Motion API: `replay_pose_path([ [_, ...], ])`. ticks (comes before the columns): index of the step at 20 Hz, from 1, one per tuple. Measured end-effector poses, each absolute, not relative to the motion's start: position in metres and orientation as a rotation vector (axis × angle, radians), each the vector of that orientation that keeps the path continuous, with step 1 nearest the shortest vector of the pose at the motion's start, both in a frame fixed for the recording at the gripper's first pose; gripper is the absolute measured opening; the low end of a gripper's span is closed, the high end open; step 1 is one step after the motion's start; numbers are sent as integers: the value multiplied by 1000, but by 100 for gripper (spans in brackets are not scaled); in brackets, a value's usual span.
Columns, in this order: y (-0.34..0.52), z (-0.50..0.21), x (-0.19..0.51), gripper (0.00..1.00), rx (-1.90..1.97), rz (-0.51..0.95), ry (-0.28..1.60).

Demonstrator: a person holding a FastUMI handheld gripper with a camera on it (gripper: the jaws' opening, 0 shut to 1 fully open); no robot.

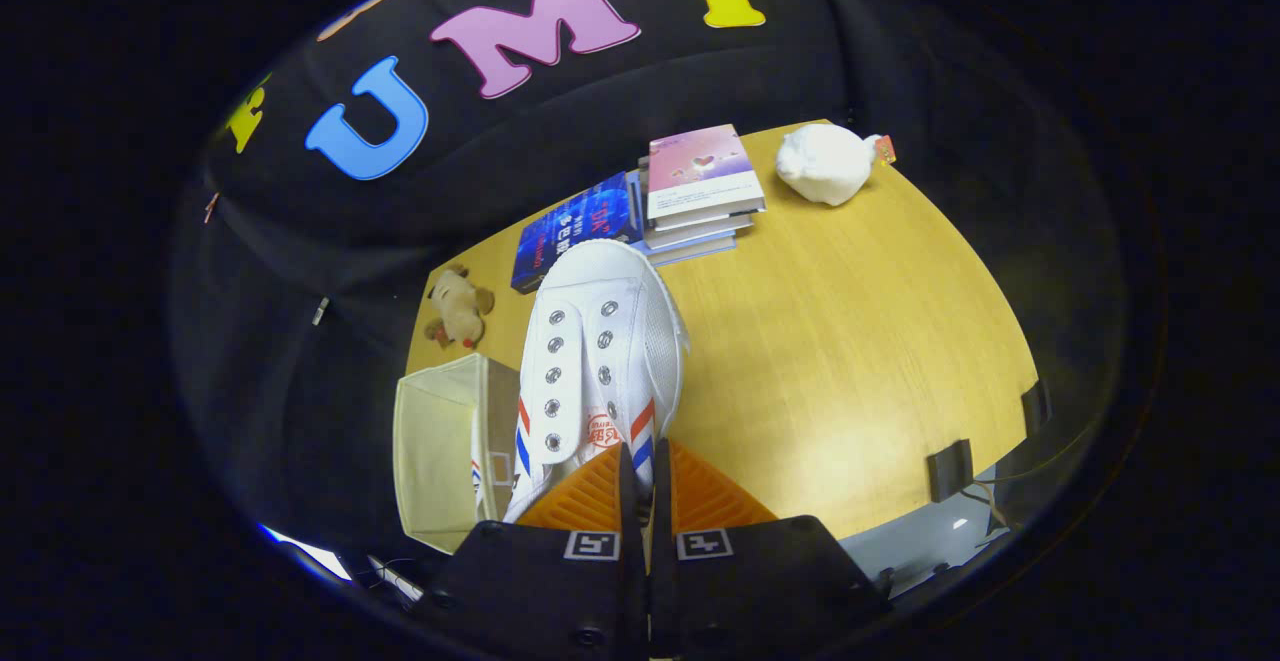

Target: Open the storage box then place both shoes into the box .Put the left shoe in first, then the right shoe, with the right side of both shoes facing outward in a uniform manner.

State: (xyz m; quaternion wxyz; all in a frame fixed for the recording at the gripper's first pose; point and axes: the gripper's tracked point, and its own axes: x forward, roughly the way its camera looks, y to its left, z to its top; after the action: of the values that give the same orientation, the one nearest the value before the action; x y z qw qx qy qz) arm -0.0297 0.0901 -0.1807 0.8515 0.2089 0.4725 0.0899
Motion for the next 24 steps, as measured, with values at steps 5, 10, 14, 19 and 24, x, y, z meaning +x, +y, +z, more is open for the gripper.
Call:
replay_pose_path([
  [5, 172, -153, -44, 6, 456, 303, 990],
  [10, 249, -164, -58, 6, 395, 410, 1042],
  [14, 287, -183, -62, 6, 342, 425, 1095],
  [19, 296, -217, -60, 6, 240, 370, 1156],
  [24, 306, -220, -53, 24, 251, 379, 1149],
])
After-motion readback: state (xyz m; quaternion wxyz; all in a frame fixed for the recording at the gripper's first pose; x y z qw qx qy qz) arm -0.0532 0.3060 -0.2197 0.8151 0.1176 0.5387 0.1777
